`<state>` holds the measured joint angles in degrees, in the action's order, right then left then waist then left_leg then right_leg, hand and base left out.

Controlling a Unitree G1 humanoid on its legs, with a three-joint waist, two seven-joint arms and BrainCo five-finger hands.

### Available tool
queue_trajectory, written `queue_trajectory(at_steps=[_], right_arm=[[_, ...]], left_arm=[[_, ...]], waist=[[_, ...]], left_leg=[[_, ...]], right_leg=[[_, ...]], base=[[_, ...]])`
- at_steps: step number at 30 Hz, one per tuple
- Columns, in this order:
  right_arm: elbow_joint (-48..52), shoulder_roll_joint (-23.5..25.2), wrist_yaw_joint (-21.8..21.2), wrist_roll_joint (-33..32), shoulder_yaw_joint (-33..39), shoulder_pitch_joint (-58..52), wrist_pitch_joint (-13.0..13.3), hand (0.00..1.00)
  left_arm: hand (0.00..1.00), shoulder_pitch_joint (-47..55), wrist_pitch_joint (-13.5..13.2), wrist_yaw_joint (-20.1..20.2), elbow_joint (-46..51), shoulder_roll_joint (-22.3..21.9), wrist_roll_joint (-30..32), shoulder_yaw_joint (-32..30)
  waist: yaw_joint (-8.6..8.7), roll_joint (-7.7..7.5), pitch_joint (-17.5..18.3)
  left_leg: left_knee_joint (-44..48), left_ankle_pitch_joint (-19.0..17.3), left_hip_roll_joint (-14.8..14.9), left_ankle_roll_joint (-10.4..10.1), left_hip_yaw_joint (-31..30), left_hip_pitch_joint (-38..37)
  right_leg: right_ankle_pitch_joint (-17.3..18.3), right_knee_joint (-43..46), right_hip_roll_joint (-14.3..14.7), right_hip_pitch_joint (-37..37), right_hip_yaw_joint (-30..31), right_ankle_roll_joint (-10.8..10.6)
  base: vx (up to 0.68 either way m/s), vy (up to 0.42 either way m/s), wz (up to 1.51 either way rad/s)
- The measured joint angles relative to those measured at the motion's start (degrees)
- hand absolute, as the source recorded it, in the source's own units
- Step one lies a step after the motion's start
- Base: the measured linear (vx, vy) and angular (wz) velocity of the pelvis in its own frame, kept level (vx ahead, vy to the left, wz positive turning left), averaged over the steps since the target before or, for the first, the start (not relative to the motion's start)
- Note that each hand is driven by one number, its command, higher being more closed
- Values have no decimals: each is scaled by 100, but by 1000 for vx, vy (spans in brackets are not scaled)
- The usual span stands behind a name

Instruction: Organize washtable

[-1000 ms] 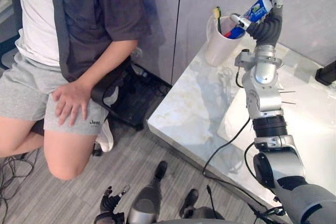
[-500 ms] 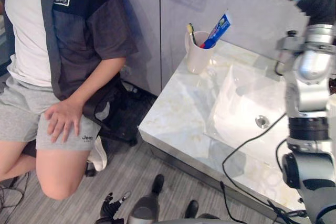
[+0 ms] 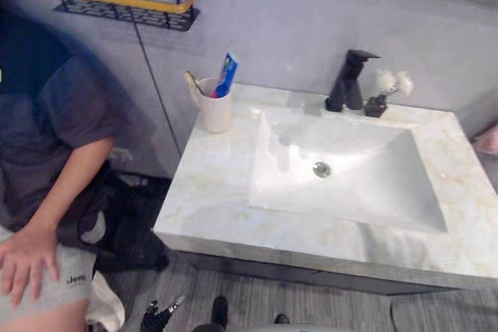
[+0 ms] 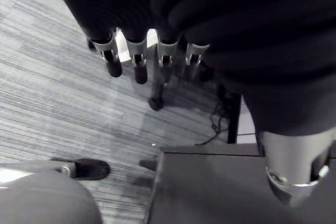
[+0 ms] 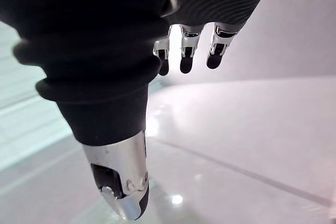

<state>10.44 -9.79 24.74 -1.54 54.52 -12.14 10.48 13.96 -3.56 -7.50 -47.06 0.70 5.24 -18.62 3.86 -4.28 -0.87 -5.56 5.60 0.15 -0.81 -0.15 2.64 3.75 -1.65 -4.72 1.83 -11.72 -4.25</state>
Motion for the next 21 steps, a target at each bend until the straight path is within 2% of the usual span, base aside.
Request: queue_trajectory(at_steps=[2, 5, 8, 10, 13, 17, 21], right_arm=[[-99, 827, 100, -4, -171, -449, -343, 0], [-819, 1406, 293, -171, -524, -721, -603, 0], [-1778, 1425, 236, -551, -1159, -892, -711, 0], [-2396, 1436, -27, -748, -1677, -887, -718, 0], [-3256, 1429, -445, -744, -2417, -824, -727, 0], [-4176, 1429, -938, -748, -2589, -668, -718, 0], [-4905, 1390, -1255, -743, -2590, -506, -715, 0]], left_arm=[[0, 5, 34, -2, 144, -260, -11, 2], [0, -9, 50, -8, 213, -361, -55, 108], [0, -32, 55, -5, 214, -369, -70, 370], [0, -66, 61, 1, 217, -369, -114, 630], [0, -160, 61, 6, 217, -364, -109, 811], [0, -227, 57, -3, 197, -319, -101, 1024], [0, -270, 66, -11, 145, -152, 13, 1221]], waist=[[-13, 62, 34], [-17, 108, 48], [-32, 181, 38], [-89, 239, 28], [-203, 246, 16], [-334, 241, -6], [-332, 241, -100]], left_leg=[[3, -55, 40, 7, 187, -98], [-2, -198, 105, -50, 425, -313], [-31, -294, 129, -15, 589, -424], [-33, -323, 128, -5, 684, -488], [-34, -338, 105, 10, 682, -500], [-34, -359, 26, 36, 617, -519], [-32, -360, -70, 62, 478, -560]], right_leg=[[1, 53, -31, 5, -23, 0], [10, 163, -64, 91, -95, 6], [123, 329, -110, 103, -102, 8], [153, 402, -142, 102, -103, -5], [216, 460, -180, 107, -173, -38], [236, 487, -261, 225, -268, -99], [252, 446, -341, 323, -404, -125]], base=[[-3, -2, -37], [-5, -8, -43], [-34, -2, -27], [6, 20, -17], [40, 12, 7], [113, 24, 19], [118, 23, 17]])
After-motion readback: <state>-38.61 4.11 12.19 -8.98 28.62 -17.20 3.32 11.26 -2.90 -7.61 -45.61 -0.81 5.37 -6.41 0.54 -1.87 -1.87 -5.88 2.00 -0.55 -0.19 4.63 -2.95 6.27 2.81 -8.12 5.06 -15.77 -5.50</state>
